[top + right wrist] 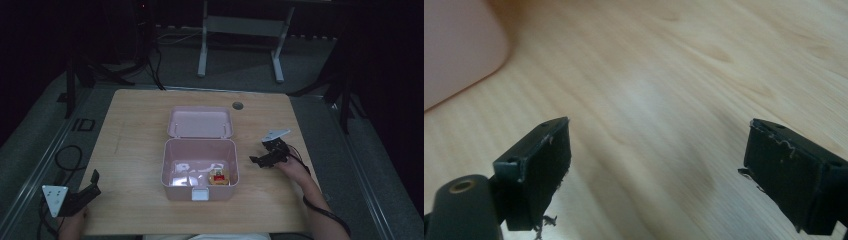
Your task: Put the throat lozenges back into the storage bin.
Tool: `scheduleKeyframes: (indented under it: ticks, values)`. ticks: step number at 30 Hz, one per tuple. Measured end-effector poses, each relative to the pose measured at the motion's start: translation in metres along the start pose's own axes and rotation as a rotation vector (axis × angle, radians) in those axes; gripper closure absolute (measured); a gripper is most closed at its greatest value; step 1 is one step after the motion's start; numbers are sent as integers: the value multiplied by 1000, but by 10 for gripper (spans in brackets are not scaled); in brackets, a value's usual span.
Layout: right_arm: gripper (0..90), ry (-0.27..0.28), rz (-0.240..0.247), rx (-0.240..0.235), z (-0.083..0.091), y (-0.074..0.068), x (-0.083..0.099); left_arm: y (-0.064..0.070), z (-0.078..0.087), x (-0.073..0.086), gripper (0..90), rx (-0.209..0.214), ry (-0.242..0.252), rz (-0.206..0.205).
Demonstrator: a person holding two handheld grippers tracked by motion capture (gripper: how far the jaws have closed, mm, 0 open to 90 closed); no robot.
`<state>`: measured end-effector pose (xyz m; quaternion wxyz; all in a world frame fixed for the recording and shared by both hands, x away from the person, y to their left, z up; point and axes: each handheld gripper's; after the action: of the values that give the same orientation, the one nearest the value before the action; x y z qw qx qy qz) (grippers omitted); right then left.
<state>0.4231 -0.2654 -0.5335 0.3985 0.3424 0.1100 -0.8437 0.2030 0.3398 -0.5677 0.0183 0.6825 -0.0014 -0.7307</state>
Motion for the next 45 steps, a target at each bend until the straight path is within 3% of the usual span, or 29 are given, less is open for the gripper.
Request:
scheduleKeyframes:
  ticks: [7, 13, 21, 23, 24, 25, 26, 27, 28, 31, 35, 42, 45]
  values:
    - [110, 80, -97, 191, 9, 15, 20, 0, 0, 0, 10, 1, 2, 0]
    - [110, 92, -163, 264, 16, 25, 38, 0, 0, 0, 10, 1, 2, -1]
    - [110, 109, -236, 307, 27, 30, 52, 0, 0, 0, 11, 0, 3, -2]
    - [110, 120, -270, 358, 32, 30, 57, 0, 0, 0, 10, 1, 3, -2]
    - [110, 120, -270, 358, 32, 30, 57, 0, 0, 0, 11, 1, 3, -2]
    - [110, 145, -319, 399, 36, 32, 61, 0, 0, 0, 10, 0, 2, -2]
    - [110, 145, -319, 399, 36, 32, 61, 0, 0, 0, 10, 0, 2, -2]
    - [110, 181, -370, 424, 40, 35, 67, 0, 0, 0, 11, 1, 2, -2]
    - [110, 181, -370, 424, 40, 35, 67, 0, 0, 0, 11, 0, 2, -2]
    - [110, 204, -455, 479, 48, 39, 74, 1, 0, 0, 10, -2, 3, -5]
    - [110, 203, -472, 507, 49, 40, 79, 1, 0, 0, 11, -3, 1, -5]
    - [110, 197, -451, 534, 55, 42, 86, 1, 0, 0, 10, -1, 2, -3]
    - [110, 205, -470, 555, 57, 43, 90, 0, 0, 0, 10, -1, 2, -1]
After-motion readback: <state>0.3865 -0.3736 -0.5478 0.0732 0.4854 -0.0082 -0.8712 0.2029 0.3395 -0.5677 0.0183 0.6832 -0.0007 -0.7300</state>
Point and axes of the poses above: each handheld gripper's, and its own axes: z roughly backward along the jaws, x roughly out of its underside, y roughly to its right, and after that the axes turned 3 degrees about x, right-handed
